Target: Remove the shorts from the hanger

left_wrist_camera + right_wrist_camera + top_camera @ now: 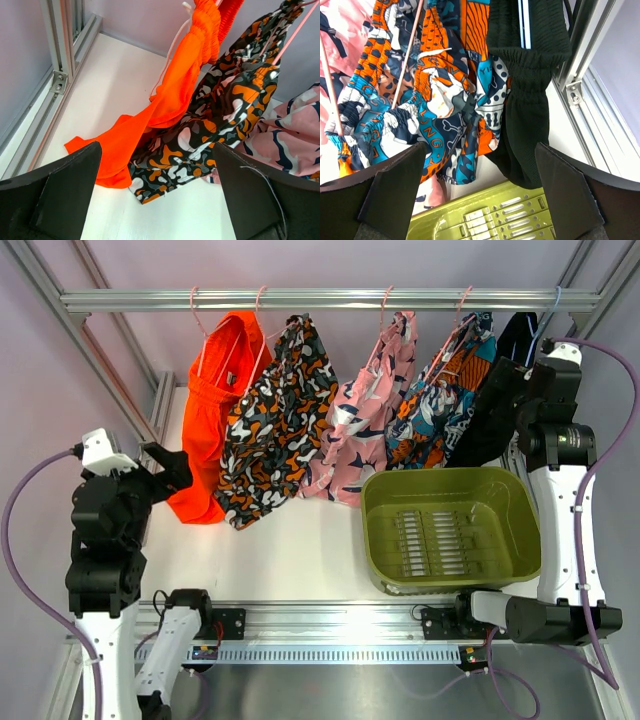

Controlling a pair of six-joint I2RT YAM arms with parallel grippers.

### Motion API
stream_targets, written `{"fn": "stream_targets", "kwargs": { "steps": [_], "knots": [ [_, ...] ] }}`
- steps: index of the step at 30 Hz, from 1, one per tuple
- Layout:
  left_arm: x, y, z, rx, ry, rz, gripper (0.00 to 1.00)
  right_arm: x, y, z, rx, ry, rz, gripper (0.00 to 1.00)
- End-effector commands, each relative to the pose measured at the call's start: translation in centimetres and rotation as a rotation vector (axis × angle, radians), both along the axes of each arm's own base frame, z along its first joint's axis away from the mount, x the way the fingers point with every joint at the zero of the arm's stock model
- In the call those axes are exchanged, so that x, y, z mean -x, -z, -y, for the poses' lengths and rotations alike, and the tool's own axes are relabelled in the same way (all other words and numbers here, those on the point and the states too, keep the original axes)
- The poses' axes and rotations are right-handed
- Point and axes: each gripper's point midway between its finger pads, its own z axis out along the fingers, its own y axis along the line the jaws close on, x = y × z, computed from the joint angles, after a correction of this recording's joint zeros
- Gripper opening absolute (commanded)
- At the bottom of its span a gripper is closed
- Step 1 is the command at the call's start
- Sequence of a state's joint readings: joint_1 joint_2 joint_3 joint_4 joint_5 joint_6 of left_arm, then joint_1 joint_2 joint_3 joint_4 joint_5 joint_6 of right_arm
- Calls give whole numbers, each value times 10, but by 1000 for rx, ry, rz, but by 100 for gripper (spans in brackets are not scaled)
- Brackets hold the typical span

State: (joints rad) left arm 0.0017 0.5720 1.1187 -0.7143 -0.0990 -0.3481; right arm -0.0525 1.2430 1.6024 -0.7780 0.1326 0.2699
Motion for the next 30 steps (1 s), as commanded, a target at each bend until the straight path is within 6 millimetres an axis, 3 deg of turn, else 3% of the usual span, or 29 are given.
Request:
{"fn": "stream_targets", "kwargs": {
  "steps": [1,5,6,9,10,11,13,15,16,17,18,20,21,25,26,27,28,30],
  "knots": [
    [-2,-36,11,23,60,63,99,0,-20,-3,20,-35,41,99],
    [-13,-61,27,30,151,51,99,11,-31,-47,137,-403,95,99],
    [-24,-60,28,34,159,19,99,20,-30,-73,146,-583,110,99],
    [-30,-78,34,39,189,11,99,38,-29,-95,209,-780,136,100],
    [-41,-74,35,50,192,-25,99,40,-27,-97,211,-803,132,99],
    [-43,-87,39,57,215,-4,99,40,-25,-100,207,-827,124,100],
    [-62,-84,43,75,232,-41,99,46,-17,-107,205,-897,99,99],
    [-73,-97,46,86,246,-31,99,53,-8,-115,183,-979,65,99],
    [-91,-85,46,95,247,-99,99,55,-4,-118,177,-1007,53,99],
    [-97,-87,48,104,253,-118,99,58,0,-120,167,-1024,41,100],
    [-100,-109,50,107,265,-79,99,61,4,-121,160,-1042,30,100],
    [-124,-109,55,120,291,-95,99,64,8,-123,161,-1061,37,100],
    [-132,-122,54,107,293,-49,99,66,10,-125,161,-1072,39,100],
    [-166,-124,48,90,261,-21,95,70,18,-129,143,-1106,35,100],
    [-181,-114,47,96,255,-48,94,74,21,-132,130,-1136,26,99],
    [-185,-112,46,96,251,-65,90,74,21,-133,153,-1167,41,99],
    [-187,-123,54,84,270,-44,88,73,22,-134,156,-1177,41,99],
    [-202,-115,54,54,255,-65,86,70,23,-135,173,-1201,63,100]
  ]
}}
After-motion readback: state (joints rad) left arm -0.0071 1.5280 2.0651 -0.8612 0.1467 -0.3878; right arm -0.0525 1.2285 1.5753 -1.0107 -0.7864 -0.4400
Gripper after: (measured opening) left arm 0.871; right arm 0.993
